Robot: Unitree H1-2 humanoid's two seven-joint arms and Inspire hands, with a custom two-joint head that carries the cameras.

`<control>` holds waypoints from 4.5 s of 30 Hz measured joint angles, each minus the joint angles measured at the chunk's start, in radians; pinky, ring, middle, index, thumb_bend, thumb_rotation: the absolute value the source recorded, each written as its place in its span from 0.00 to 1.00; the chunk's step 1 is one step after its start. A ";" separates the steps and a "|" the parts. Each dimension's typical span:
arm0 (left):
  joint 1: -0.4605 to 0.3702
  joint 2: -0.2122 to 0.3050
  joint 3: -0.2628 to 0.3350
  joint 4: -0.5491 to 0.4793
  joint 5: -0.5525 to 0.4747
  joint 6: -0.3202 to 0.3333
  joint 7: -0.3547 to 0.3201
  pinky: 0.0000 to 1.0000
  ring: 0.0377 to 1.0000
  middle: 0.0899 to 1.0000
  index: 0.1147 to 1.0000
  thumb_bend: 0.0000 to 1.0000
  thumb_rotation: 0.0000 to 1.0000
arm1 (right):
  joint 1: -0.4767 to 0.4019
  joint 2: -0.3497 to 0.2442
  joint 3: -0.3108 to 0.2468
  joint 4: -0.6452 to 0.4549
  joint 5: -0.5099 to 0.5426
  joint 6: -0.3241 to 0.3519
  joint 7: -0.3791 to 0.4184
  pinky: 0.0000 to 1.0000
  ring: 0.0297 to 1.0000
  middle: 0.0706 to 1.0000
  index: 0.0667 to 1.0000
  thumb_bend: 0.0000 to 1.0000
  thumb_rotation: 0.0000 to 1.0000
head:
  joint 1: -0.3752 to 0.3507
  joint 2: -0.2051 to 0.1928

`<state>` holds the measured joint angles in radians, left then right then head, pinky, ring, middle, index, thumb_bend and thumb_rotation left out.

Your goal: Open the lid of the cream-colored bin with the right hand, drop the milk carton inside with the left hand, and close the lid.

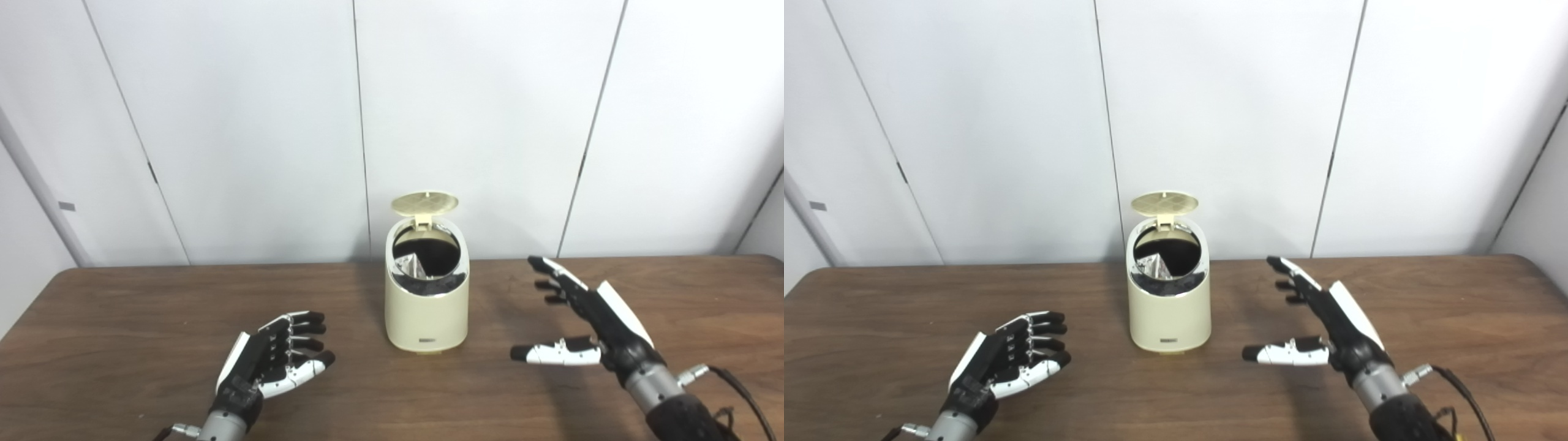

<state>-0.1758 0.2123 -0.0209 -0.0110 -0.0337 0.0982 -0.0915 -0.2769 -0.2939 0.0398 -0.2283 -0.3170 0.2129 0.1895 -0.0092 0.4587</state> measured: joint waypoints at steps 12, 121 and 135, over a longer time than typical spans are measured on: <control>0.012 -0.011 0.004 0.054 0.004 -0.074 -0.018 0.54 0.64 0.69 0.72 0.66 0.20 | -0.317 -0.022 0.082 0.016 -0.086 0.009 0.014 0.67 0.82 0.88 0.88 0.69 0.38 | -0.008 -0.023; 0.023 -0.043 0.027 0.040 0.028 -0.066 -0.027 0.54 0.63 0.68 0.71 0.70 0.26 | -0.340 -0.148 0.323 -0.046 -0.395 -0.074 0.460 0.99 1.00 0.84 0.85 0.73 0.50 | 0.029 0.035; 0.025 -0.043 0.031 0.040 0.021 -0.072 -0.037 0.54 0.63 0.67 0.71 0.70 0.26 | -0.231 -0.085 0.047 -0.045 -0.172 -0.059 0.260 0.87 0.96 0.93 0.93 0.75 0.26 | 0.031 0.035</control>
<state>-0.1507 0.1691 0.0105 0.0290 -0.0124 0.0259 -0.1287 -0.5083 -0.3786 0.0867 -0.2735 -0.4888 0.1542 0.4497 0.0215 0.4939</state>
